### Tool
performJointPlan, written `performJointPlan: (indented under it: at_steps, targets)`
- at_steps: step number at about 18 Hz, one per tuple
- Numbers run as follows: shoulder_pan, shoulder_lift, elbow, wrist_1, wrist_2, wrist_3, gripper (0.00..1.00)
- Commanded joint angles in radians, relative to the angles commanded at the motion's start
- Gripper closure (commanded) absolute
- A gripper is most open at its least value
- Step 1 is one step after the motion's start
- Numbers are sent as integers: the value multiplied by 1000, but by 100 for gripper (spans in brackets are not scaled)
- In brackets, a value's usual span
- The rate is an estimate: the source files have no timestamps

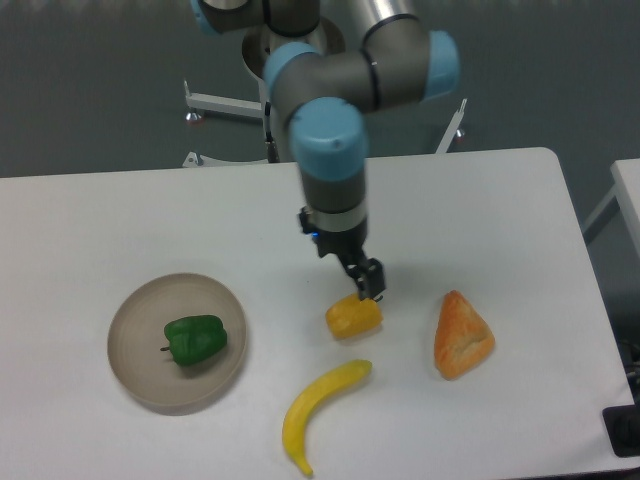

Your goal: Place the green pepper on the plate

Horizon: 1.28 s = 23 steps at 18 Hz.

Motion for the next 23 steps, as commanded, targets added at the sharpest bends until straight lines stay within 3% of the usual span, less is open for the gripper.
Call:
performJointPlan:
  at_steps: [7,23]
  targets:
    - [81,-8,-11,-19,9,153,0]
    - [85,-12,-14,-15,12,157,0]
